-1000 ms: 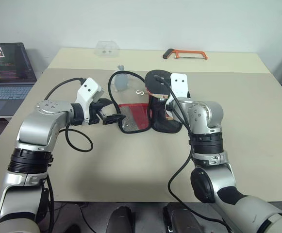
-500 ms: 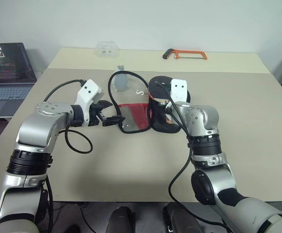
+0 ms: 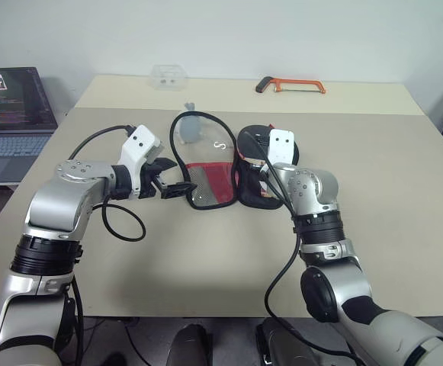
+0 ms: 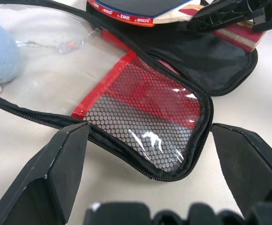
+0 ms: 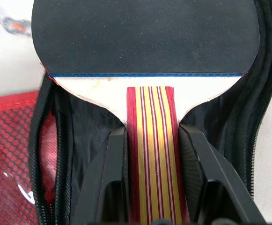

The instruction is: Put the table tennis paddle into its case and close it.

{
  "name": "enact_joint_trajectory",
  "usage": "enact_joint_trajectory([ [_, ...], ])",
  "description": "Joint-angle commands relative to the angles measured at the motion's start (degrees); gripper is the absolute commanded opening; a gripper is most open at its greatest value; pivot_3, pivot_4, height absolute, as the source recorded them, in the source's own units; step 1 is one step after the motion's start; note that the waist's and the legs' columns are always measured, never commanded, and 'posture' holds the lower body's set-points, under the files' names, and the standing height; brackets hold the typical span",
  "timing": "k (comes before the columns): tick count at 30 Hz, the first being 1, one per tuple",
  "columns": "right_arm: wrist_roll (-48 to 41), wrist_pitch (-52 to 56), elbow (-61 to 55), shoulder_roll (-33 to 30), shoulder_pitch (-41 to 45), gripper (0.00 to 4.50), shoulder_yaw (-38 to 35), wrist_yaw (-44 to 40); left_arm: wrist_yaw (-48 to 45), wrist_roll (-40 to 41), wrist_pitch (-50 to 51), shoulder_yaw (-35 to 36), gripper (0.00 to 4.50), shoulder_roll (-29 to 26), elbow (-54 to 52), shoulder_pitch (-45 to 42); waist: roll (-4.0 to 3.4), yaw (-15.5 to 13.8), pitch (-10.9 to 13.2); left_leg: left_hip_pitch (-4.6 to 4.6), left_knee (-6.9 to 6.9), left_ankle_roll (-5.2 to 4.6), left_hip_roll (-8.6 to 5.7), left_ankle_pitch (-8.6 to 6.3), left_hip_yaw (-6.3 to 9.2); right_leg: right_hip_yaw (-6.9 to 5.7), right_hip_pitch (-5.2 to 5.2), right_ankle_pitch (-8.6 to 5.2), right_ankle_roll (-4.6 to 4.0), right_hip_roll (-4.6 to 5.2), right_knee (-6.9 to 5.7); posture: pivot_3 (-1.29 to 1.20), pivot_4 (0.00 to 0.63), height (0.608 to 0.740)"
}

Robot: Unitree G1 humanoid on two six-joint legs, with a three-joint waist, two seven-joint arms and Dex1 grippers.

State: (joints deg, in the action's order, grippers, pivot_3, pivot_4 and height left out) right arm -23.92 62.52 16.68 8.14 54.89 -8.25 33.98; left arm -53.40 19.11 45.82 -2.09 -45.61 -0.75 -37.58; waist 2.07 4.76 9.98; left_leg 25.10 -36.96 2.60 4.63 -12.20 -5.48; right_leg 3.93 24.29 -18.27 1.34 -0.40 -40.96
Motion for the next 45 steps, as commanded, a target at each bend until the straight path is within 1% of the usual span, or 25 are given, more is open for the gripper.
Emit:
enact_joint_trajectory([
  [1,-1.22,-1.83,-1.15,12.84,-7.54,1.09,-0.36,0.73,-0.27,0.10,-0.44,0.76,4.50,-1.05,-2.01,-0.69,0.00,0.00,0.00,0.00,0.00,0.00,0.00,0.00,0.00,0.00,0.00,0.00,0.00,0.00,0.00,0.00,0.150,0.740],
  [13,-2.26,-2.96,-0.01,12.10,-7.94,1.09,-0.50,2.72,-0.21,0.21,-0.23,0.91,4.50,-1.38,-2.34,-0.48,0.00,0.00,0.00,0.00,0.00,0.00,0.00,0.00,0.00,0.00,0.00,0.00,0.00,0.00,0.00,0.00,0.150,0.740],
  [22,-4.84,-3.01,1.45,12.14,-7.61,1.09,-2.13,2.26,-0.41,0.03,-0.60,0.67,4.50,-1.35,-2.24,-0.77,0.00,0.00,0.00,-0.01,-0.01,0.00,0.00,0.00,0.02,-0.02,-0.03,0.00,0.00,0.00,0.00,0.00,0.150,0.740],
  [24,-5.27,-3.47,1.97,11.71,-7.49,1.09,-1.25,0.39,-0.47,-0.05,-0.85,0.59,4.50,-1.29,-2.12,-0.86,0.00,0.04,0.00,-0.01,-0.01,0.00,0.00,0.00,0.03,-0.02,-0.03,0.00,0.00,0.00,0.00,0.00,0.150,0.740],
  [28,-5.37,-3.86,2.51,11.81,-7.32,1.09,-1.82,1.20,-0.81,-0.10,-1.20,0.47,4.50,-1.32,-2.28,-0.82,0.00,0.12,0.00,-0.02,-0.01,0.00,0.01,0.00,0.02,-0.01,-0.03,0.00,0.00,0.00,0.00,0.00,0.150,0.740],
  [29,-5.33,-3.92,2.67,11.70,-7.29,1.82,-1.84,1.28,-0.86,-0.11,-1.19,0.48,4.50,-1.31,-2.30,-0.85,0.00,0.12,0.00,-0.02,-0.01,0.00,0.01,0.00,0.02,-0.01,-0.03,0.00,0.00,0.00,-0.01,0.00,0.150,0.740],
  [30,-5.34,-4.01,2.84,11.57,-7.25,2.02,-1.77,1.25,-0.90,-0.15,-1.19,0.50,4.50,-1.29,-2.26,-0.90,0.00,0.12,0.00,-0.02,-0.01,0.00,0.01,0.00,0.02,-0.01,-0.03,0.00,0.00,0.00,-0.01,0.00,0.150,0.740],
  [31,-5.34,-4.12,2.99,11.44,-7.21,2.33,-1.65,1.14,-0.92,-0.18,-1.18,0.54,4.50,-1.26,-2.23,-0.93,0.00,0.12,0.00,-0.02,-0.01,0.00,0.01,0.00,0.03,-0.02,-0.03,0.00,0.00,0.00,-0.01,0.00,0.150,0.740],
  [37,-5.49,-3.24,1.98,10.48,-6.64,4.41,-0.70,-0.03,-0.98,-0.15,-0.99,0.72,4.50,-1.23,-2.82,-0.68,0.00,0.11,0.00,-0.02,-0.01,0.00,0.00,0.00,0.04,-0.03,-0.05,0.00,0.00,0.00,-0.01,0.00,0.150,0.740],
  [41,-6.28,-0.32,-1.09,9.02,-6.20,4.47,-1.11,-0.77,-0.94,-0.21,-1.25,0.55,4.50,-0.83,-2.52,-1.09,0.00,0.10,0.00,-0.02,-0.01,0.00,0.00,0.00,0.05,-0.03,-0.05,0.00,0.00,0.00,-0.01,0.00,0.150,0.740],
  [45,-8.80,6.62,-9.07,5.66,-6.15,4.47,-3.39,-1.37,-2.02,-0.54,-3.21,-0.52,4.50,0.06,-1.03,-2.01,0.00,0.00,0.00,-0.02,-0.01,0.00,0.03,0.00,0.07,-0.05,-0.06,0.00,0.00,0.00,-0.01,0.00,0.150,0.740],
])
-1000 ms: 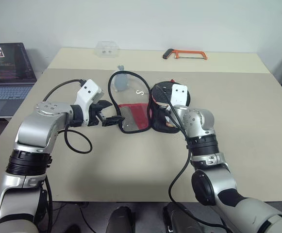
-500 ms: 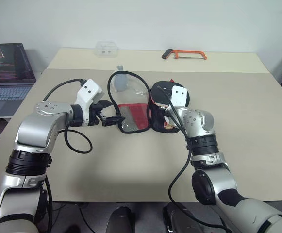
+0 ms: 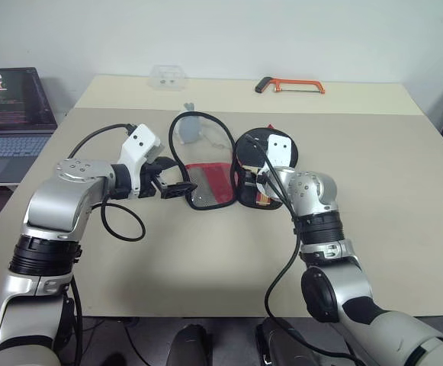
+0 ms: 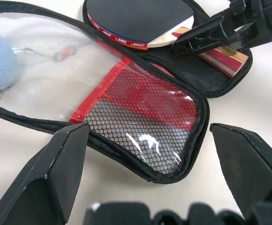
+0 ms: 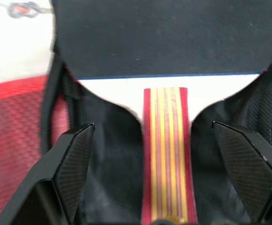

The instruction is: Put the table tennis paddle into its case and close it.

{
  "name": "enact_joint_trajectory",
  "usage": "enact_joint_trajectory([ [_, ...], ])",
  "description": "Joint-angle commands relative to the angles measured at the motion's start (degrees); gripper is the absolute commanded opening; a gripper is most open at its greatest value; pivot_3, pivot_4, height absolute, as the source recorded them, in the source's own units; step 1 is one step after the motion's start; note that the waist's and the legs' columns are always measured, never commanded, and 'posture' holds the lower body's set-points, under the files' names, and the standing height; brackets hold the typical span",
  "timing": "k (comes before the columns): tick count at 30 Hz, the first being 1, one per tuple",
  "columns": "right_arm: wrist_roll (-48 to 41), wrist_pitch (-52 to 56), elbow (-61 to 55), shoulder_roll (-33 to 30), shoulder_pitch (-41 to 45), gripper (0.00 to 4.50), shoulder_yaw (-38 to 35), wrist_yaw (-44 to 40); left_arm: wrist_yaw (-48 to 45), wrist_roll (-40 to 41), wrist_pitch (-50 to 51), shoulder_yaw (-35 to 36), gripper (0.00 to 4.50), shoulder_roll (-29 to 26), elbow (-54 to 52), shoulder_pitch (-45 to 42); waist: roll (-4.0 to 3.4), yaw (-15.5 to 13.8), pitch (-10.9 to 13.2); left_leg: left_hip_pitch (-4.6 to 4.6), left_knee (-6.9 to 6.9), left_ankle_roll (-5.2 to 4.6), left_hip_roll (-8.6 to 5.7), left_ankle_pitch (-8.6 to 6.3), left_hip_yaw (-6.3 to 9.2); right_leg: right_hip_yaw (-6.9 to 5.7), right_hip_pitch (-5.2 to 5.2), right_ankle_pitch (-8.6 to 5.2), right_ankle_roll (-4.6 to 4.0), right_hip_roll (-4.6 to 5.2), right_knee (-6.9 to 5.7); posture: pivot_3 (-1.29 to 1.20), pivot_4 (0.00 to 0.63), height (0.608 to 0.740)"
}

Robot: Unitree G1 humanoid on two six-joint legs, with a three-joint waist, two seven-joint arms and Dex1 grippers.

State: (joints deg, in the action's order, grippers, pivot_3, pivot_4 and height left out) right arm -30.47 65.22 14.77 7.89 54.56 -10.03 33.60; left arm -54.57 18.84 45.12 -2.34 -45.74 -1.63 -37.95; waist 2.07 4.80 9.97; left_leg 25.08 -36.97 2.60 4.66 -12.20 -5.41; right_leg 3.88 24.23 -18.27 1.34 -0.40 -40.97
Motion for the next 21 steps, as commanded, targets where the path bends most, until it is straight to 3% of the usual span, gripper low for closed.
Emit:
enact_joint_trajectory([
  [1,-2.74,5.04,-8.91,5.41,-6.05,4.47,-2.02,-1.36,-1.10,-0.31,-3.11,-0.38,4.50,0.32,0.21,-1.73,0.00,-0.06,0.00,0.00,0.00,0.00,0.00,0.00,0.02,0.00,0.00,0.00,0.00,0.00,0.00,0.00,0.150,0.740],
  [4,-8.31,10.49,-16.05,1.95,-7.42,4.47,-4.47,-7.45,-2.26,-0.02,-6.01,-0.27,4.50,0.92,0.70,-1.65,0.14,-0.22,-0.09,-0.01,0.00,0.00,-0.01,0.00,0.11,-0.10,-0.10,0.00,0.00,0.00,0.07,0.00,0.150,0.740],
  [6,-12.83,15.65,-21.73,-3.67,-8.49,4.47,-7.11,-12.79,-3.72,1.23,-7.07,0.48,4.50,1.06,0.32,-1.23,0.13,-0.29,-0.08,0.00,0.00,0.00,-0.01,0.00,0.14,-0.12,-0.12,0.00,0.00,0.00,0.07,0.00,0.150,0.740],
  [8,-17.55,21.47,-27.14,-12.65,-9.64,4.47,-8.42,-20.75,-5.15,2.23,-7.91,1.10,4.50,0.88,0.01,-0.57,0.11,-0.40,-0.06,0.00,-0.02,-0.01,0.00,-0.01,0.14,-0.11,-0.12,0.00,0.00,0.01,0.04,0.00,0.150,0.740],
  [10,-26.27,23.35,-34.43,-30.50,-13.98,4.47,-8.77,-39.15,-5.68,1.53,-9.62,1.40,4.50,0.44,3.12,-0.14,0.04,-1.21,-0.01,0.00,-0.04,-0.04,-0.02,-0.01,0.14,-0.10,-0.13,0.00,0.00,0.06,0.06,0.00,0.150,0.740],
  [12,-26.33,15.13,-38.18,-46.51,-21.71,4.47,-7.91,-57.56,-5.51,0.91,-11.70,2.17,4.50,0.60,7.35,-0.72,0.02,-2.11,-0.01,-0.02,0.00,-0.10,-0.09,-0.04,0.11,-0.14,-0.21,-0.04,0.06,0.09,0.24,0.00,0.150,0.740],
  [14,-21.09,4.18,-35.07,-55.79,-28.53,4.47,-7.94,-69.48,-4.16,-0.18,-13.73,2.91,4.50,0.93,12.03,-2.11,0.07,-2.64,-0.04,-0.03,0.05,-0.12,-0.10,-0.06,0.27,-0.28,-0.34,-0.05,0.08,-0.12,0.50,0.00,0.150,0.740],
  [21,-12.72,-17.53,-27.79,-66.35,-37.14,4.47,-6.68,-93.39,-7.12,-0.20,-16.43,6.59,4.50,-3.75,15.33,-0.27,0.13,-1.00,-0.04,-0.36,-0.02,-0.15,0.07,-0.08,0.48,-0.22,-0.73,0.06,-0.07,-0.43,0.54,0.00,0.150,0.740],
])
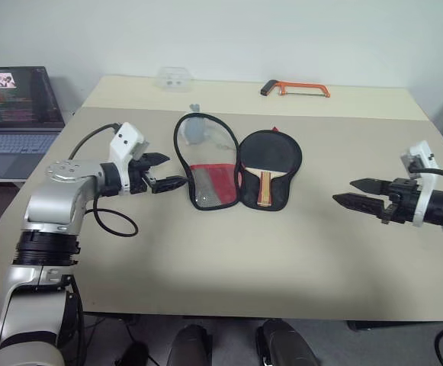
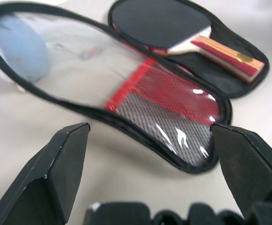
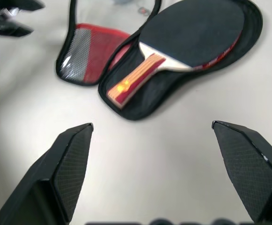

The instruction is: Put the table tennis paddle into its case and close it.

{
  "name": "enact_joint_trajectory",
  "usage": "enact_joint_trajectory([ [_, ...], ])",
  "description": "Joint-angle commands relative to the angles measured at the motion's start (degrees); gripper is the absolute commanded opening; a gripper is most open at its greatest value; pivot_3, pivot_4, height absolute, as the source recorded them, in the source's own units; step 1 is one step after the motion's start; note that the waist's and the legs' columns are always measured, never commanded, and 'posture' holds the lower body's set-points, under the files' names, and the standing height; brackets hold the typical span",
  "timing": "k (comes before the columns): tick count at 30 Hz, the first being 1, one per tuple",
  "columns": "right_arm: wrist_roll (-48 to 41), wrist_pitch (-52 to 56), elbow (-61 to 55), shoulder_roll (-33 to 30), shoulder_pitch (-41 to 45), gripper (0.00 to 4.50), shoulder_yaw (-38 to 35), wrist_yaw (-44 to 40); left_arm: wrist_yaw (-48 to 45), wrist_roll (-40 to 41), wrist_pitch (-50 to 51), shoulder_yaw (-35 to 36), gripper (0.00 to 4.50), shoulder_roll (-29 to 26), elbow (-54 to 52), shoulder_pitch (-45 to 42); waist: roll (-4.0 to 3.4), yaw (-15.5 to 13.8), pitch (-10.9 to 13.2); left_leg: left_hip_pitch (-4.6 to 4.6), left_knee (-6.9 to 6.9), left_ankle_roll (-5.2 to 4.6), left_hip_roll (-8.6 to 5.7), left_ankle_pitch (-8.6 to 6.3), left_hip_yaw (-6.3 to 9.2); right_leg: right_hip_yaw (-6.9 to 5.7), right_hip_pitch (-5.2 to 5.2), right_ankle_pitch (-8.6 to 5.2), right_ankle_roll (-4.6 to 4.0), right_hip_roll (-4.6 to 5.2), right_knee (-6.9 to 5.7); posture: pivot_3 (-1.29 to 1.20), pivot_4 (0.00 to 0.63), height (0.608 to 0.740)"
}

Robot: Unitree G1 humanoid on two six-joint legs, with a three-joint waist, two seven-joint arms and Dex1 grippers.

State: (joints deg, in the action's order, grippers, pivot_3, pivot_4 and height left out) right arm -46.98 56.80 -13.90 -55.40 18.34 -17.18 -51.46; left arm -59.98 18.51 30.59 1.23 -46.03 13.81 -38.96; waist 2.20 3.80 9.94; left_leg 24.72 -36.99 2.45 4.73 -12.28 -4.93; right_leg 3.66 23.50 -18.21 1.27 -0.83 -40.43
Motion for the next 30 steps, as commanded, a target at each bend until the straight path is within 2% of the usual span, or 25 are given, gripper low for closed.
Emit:
enact_joint_trajectory([
  [1,5.60,-11.51,1.84,-3.88,-1.11,4.47,1.39,-9.71,-1.94,-0.59,-2.53,3.06,4.50,-4.37,0.72,1.26,0.00,0.01,0.00,-0.02,-0.01,0.00,0.00,0.00,0.00,-0.01,-0.01,0.00,0.00,0.00,-0.01,0.00,0.150,0.740],
  [4,7.84,-17.74,4.00,-4.60,-1.12,4.47,1.97,-14.85,-0.78,-3.32,-5.64,2.89,4.50,-6.30,5.36,1.52,0.00,-0.28,0.00,-0.04,-0.04,0.01,0.00,0.01,0.01,-0.05,-0.04,0.00,0.00,0.04,-0.03,0.00,0.150,0.740],
  [7,10.12,-21.70,5.16,-5.31,-1.11,4.47,2.45,-17.66,3.80,-9.60,-10.86,0.60,4.50,-7.09,13.10,-0.30,0.00,-0.82,0.00,-0.04,-0.08,0.01,-0.04,0.01,0.02,-0.09,-0.07,0.00,0.00,0.09,-0.07,0.00,0.150,0.740],
  [11,10.79,-24.02,5.33,-5.48,-1.89,4.47,1.20,-19.63,1.64,-8.52,-12.88,1.76,4.50,-5.54,18.41,-2.42,0.00,-1.54,0.00,-0.03,-0.09,0.01,-0.03,0.01,0.01,-0.13,-0.07,0.00,-0.01,0.12,-0.06,0.00,0.150,0.740],
  [16,10.87,-25.42,6.67,-5.78,-2.75,4.47,-0.50,-20.51,1.96,-8.08,-15.94,1.80,4.50,-1.48,20.88,-4.35,0.00,-2.32,0.00,-0.02,-0.14,0.02,-0.04,0.01,-0.02,-0.16,-0.11,0.00,-0.01,0.15,-0.07,0.00,0.150,0.740],
  [20,10.60,-25.18,7.26,-6.34,-2.57,4.47,-2.09,-20.22,0.69,-12.53,-18.87,-3.02,4.50,0.42,21.60,-3.65,0.00,-2.24,0.00,-0.02,-0.21,0.03,-0.05,0.01,-0.02,-0.16,-0.14,0.00,-0.01,0.16,-0.10,0.00,0.150,0.740],
  [24,9.74,-23.69,3.28,-5.68,-3.79,4.47,-3.69,-18.09,4.54,-16.50,-23.18,-6.25,4.50,6.31,27.58,-8.50,-0.01,-2.28,-0.01,-0.05,-0.24,0.03,-0.06,0.02,0.01,-0.19,-0.19,0.00,-0.01,0.16,-0.16,0.00,0.150,0.740],
  [28,9.36,-22.86,1.48,-5.62,-5.09,4.47,-5.37,-16.72,5.19,-17.09,-24.97,-6.11,4.50,8.86,31.37,-12.34,0.02,-2.26,0.01,0.01,-0.39,0.03,-0.06,0.01,0.06,-0.21,-0.20,0.00,-0.01,0.15,-0.20,0.00,0.150,0.740],
  [30,9.80,-23.09,1.05,-5.84,-6.10,4.50,-6.04,-16.19,4.59,-17.03,-25.28,-5.97,4.11,9.16,32.77,-13.50,0.02,-2.05,0.01,0.02,-0.42,0.02,-0.07,0.01,0.05,-0.19,-0.20,0.00,-0.01,0.15,-0.20,0.00,0.150,0.740],
])
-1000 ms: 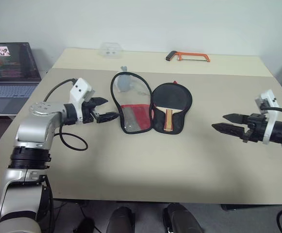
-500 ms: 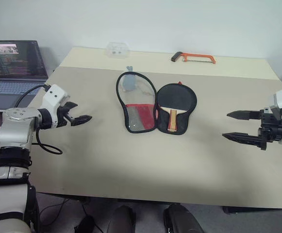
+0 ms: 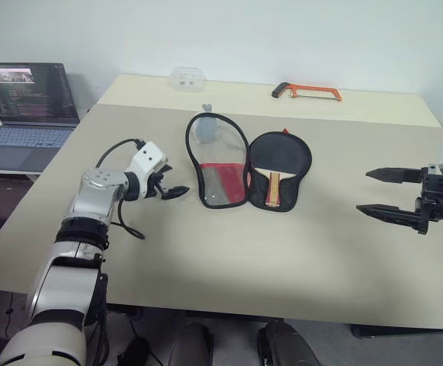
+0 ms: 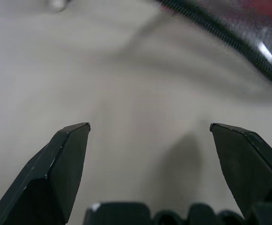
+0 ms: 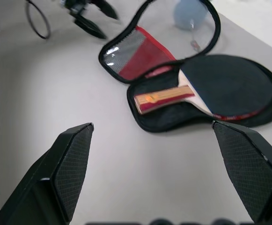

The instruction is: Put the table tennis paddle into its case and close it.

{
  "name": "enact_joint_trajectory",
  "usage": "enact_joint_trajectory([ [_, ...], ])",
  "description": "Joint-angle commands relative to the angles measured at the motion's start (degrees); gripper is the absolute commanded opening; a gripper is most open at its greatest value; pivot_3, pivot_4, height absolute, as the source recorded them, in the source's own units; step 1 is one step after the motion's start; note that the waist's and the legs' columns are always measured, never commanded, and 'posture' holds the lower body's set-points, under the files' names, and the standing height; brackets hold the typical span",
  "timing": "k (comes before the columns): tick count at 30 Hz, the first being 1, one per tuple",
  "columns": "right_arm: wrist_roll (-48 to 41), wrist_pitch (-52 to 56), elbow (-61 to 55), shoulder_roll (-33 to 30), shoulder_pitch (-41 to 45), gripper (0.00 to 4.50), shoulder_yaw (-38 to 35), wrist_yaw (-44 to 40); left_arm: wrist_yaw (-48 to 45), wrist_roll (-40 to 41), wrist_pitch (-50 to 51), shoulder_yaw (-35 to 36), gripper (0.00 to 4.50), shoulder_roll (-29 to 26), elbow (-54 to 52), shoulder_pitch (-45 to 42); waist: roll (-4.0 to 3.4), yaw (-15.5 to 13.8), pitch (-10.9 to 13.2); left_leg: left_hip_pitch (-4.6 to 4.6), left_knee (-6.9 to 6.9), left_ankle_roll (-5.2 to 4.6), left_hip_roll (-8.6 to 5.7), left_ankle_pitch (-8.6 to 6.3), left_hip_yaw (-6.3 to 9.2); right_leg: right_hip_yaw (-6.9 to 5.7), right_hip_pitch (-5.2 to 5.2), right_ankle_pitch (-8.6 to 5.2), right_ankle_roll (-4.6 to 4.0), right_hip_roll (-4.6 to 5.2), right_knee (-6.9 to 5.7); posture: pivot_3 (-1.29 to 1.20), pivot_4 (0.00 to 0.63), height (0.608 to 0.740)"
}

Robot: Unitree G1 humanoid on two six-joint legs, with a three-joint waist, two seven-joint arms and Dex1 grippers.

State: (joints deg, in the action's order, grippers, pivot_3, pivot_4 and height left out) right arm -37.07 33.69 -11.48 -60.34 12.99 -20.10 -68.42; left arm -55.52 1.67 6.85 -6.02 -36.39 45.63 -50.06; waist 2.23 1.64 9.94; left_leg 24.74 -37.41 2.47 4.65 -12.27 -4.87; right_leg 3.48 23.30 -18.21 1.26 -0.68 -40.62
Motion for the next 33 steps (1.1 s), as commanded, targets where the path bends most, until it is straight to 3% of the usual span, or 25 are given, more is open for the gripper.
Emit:
enact_joint_trajectory([
  [1,-0.12,0.01,-1.62,-0.94,-1.20,4.50,-3.46,0.94,-0.21,-0.31,-1.74,1.22,3.85,-0.52,1.45,-2.70,-0.01,0.21,0.00,-0.01,0.00,0.00,-0.01,0.00,-0.01,0.01,0.00,0.00,0.00,0.00,0.00,0.00,0.150,0.740],
  [12,-1.39,1.55,-4.67,-1.33,-2.70,4.50,-5.17,2.43,1.40,-2.83,-3.78,0.36,0.02,0.64,3.98,-2.52,-0.01,0.11,0.00,-0.05,-0.34,0.00,0.01,-0.02,0.01,0.02,-0.06,0.00,0.01,-0.02,-0.25,0.00,0.150,0.740],
  [16,-0.86,1.35,-4.56,-1.16,-2.32,4.50,-5.02,2.44,2.58,-2.18,-2.78,0.76,0.02,2.82,2.35,-1.68,-0.01,0.09,0.00,-0.04,-0.42,-0.01,0.00,-0.02,0.04,-0.01,-0.10,0.00,0.01,-0.01,-0.27,0.00,0.150,0.740],
  [29,-1.56,3.75,-5.17,-0.46,0.47,4.50,-3.93,5.85,11.78,7.48,9.25,2.55,0.02,24.15,-24.13,-0.30,-0.01,-0.04,0.00,0.02,-0.47,0.00,-0.03,-0.01,0.10,0.03,-0.11,0.00,0.01,-0.01,-0.28,0.00,0.150,0.740],
  [33,-1.98,4.43,-5.70,-0.33,1.04,4.50,-3.79,6.61,15.48,2.67,11.78,-3.33,0.02,28.90,-23.98,-1.14,-0.04,0.09,-0.02,-0.03,-0.47,0.00,-0.07,-0.01,0.12,0.07,-0.14,0.00,0.02,-0.02,-0.30,0.00,0.150,0.740],
])
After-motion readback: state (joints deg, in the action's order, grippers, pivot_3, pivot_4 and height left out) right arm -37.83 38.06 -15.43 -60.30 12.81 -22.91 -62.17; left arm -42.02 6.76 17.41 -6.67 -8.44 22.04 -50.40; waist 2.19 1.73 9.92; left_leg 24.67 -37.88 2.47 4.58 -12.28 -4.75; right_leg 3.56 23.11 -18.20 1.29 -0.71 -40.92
